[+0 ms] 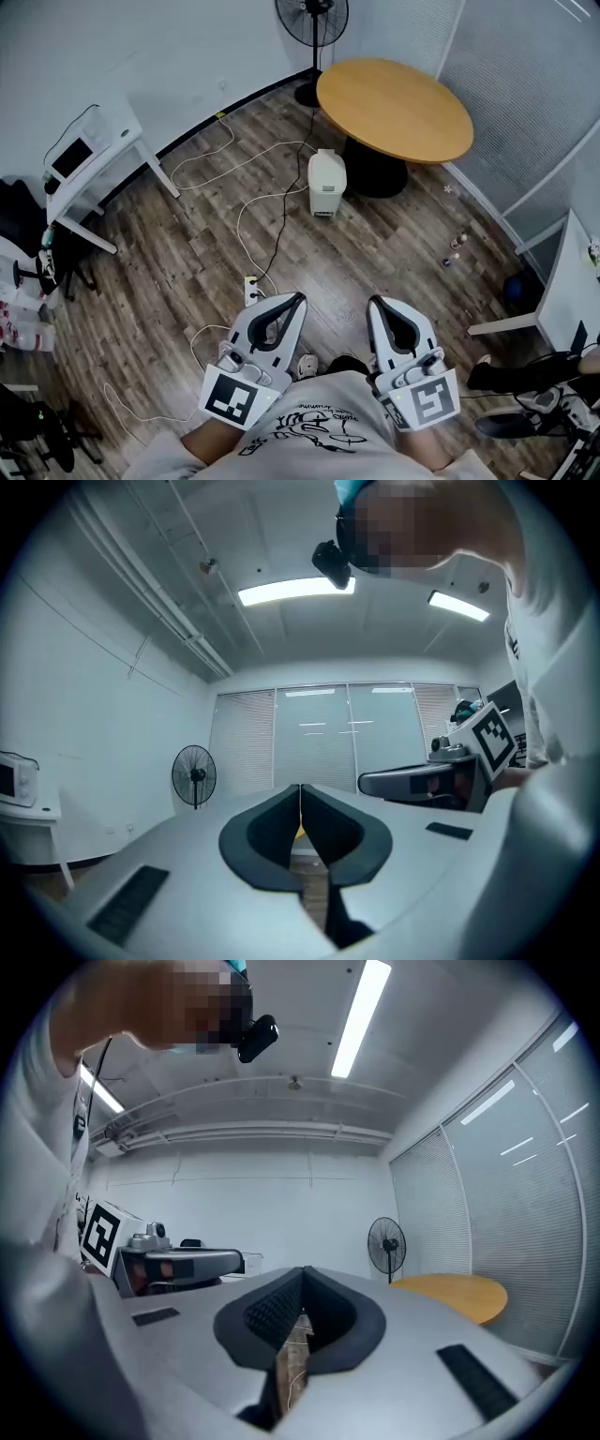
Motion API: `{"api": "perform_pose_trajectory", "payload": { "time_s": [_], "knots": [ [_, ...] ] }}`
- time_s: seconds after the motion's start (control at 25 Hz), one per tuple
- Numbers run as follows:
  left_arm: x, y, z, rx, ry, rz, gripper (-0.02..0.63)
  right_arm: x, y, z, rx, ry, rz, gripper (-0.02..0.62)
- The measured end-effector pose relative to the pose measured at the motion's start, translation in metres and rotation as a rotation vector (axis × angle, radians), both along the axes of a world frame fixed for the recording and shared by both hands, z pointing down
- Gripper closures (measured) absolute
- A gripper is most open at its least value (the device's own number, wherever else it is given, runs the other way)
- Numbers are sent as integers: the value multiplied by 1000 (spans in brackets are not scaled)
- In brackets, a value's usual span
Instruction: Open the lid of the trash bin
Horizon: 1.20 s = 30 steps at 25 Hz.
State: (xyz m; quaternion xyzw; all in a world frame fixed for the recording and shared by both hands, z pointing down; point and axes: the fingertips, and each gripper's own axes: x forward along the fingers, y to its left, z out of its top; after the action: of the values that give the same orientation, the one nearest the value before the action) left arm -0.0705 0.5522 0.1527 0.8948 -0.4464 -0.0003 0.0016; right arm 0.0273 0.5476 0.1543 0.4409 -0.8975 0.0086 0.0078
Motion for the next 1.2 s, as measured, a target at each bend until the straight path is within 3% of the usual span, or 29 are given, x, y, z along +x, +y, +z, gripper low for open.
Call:
{"api": "perform_pose_trajectory", "payload": {
  "time_s": [0.48, 1.2],
  "knots": [
    [13, -48, -2, 16, 1, -24, 584, 10, -54, 5, -3, -18, -35, 589],
    [69, -198, -7, 7, 4, -36, 584, 67, -200, 3, -14, -19, -47, 589]
  ]
}}
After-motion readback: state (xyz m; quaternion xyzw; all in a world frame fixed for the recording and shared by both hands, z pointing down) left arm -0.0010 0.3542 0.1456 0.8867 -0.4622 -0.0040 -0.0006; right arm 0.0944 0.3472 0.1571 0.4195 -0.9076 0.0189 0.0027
